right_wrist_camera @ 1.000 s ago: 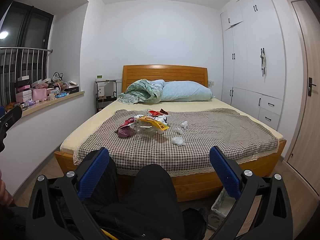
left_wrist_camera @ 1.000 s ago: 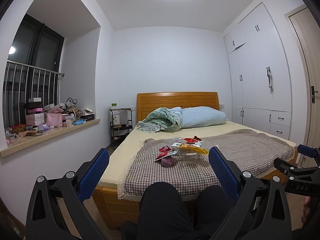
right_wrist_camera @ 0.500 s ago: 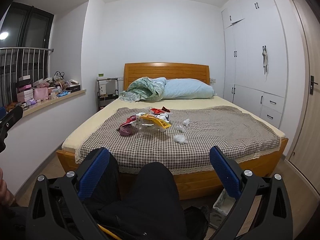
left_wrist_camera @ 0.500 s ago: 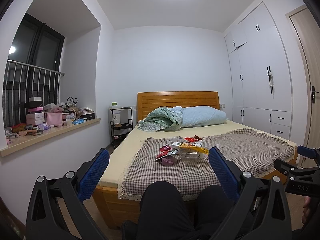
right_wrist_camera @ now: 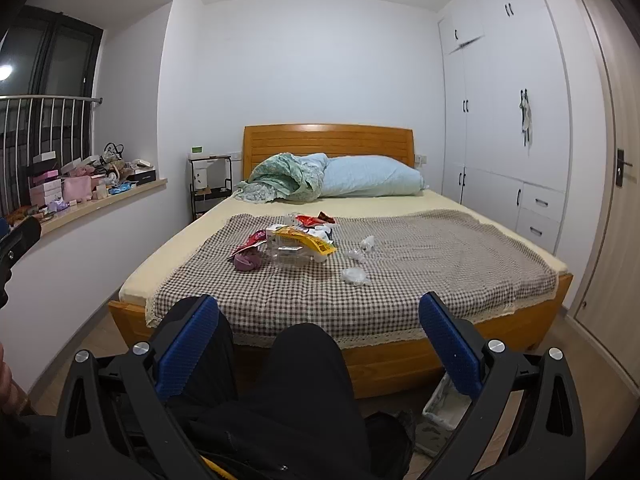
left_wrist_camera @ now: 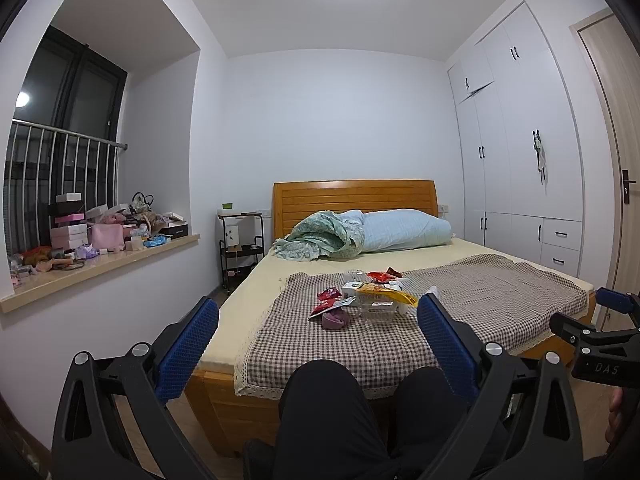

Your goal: Collect trash

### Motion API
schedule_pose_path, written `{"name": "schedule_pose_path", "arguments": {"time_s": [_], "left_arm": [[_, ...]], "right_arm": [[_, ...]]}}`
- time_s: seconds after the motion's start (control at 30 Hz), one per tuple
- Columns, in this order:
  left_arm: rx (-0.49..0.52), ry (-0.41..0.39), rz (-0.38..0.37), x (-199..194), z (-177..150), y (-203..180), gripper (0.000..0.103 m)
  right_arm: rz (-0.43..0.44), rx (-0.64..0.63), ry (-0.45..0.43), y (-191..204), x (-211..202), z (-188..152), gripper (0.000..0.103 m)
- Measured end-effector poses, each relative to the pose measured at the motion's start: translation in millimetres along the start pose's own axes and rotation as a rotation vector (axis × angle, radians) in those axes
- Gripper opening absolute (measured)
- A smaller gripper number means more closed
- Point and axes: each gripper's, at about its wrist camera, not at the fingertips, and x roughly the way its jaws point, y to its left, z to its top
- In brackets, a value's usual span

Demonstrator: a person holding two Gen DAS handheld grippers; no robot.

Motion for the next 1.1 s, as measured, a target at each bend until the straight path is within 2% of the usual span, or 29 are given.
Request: {"name": "schedule_pose_path", "arguments": {"time_s": [0.1, 1.1], "left_arm": [[0.002, 0.0, -0.001, -0.3, -0.2, 0.4, 0.096], [0.003, 0.004, -0.002, 0.5, -2.3, -0.8, 0.096]], "right_arm": [[-0.021, -0.022, -0.014, 2.5, -0.5, -0.8, 0.097], [-0.012, -0.02, -0.013, 1.0, 2.2, -4.5, 0.097]]}}
